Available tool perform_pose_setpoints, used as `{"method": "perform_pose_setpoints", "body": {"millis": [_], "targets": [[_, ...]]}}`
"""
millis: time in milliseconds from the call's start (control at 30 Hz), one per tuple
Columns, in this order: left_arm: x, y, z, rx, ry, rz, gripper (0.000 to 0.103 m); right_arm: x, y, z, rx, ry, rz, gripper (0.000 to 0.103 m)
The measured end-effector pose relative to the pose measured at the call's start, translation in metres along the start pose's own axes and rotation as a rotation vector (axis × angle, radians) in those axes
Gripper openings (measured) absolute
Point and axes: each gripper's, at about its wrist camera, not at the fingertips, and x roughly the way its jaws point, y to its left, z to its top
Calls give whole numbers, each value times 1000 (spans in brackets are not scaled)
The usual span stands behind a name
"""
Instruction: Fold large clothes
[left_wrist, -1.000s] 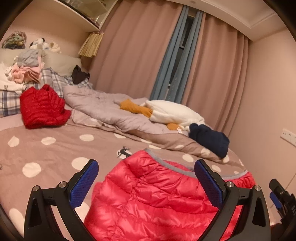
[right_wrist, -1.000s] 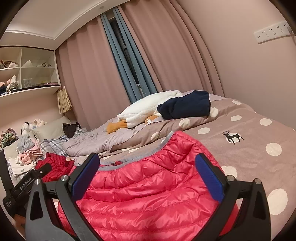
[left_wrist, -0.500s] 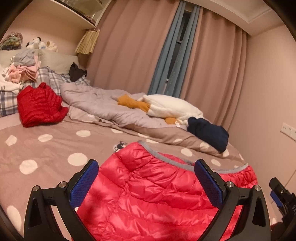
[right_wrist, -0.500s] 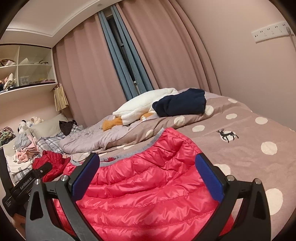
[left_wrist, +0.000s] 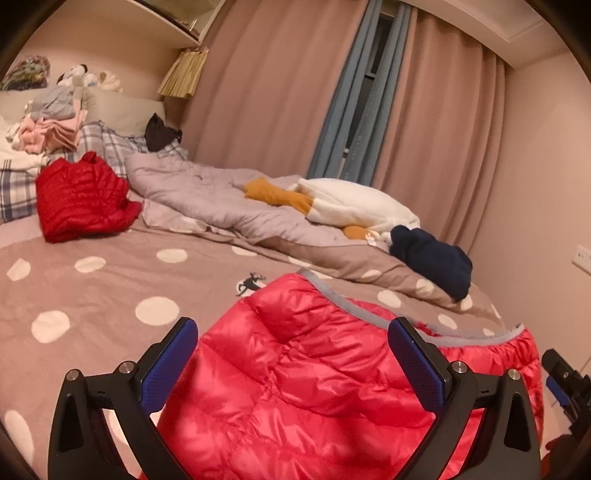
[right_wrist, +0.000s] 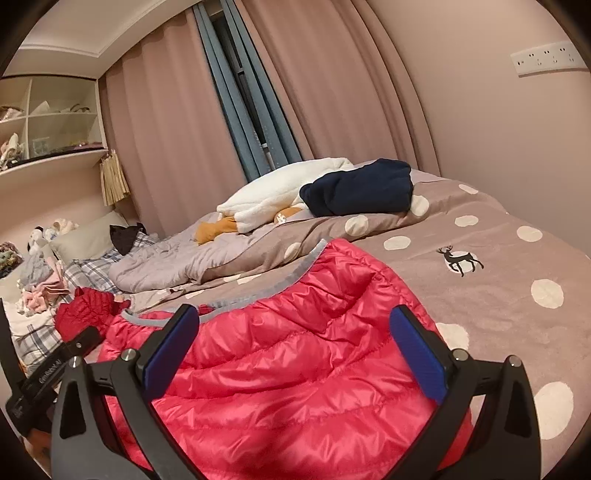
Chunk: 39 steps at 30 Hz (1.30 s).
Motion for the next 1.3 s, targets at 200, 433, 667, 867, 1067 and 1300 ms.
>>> {"method": "perform_pose_setpoints", "body": {"millis": [200,433,667,867,1067,1300], "targets": [[27,4,-1,-50,38,-27,102,24,-6,-2,-10,37,-44,103],[72,4,-26,-25,169,62,102,65,-24,-16,17,150,-75,102],[85,15,-43,-75,215,42,102,85,-31,-40,37,212,-98,102],[93,14,-49,-73,237,55,102,97,-33,-51,16,243,-117,103],[92,16,-52,-78,227,43,102,95,-40,-59,46,208,-85,103],[93,17,-54,-85,221,36,102,93,-40,-61,48,195,-74,103]]}}
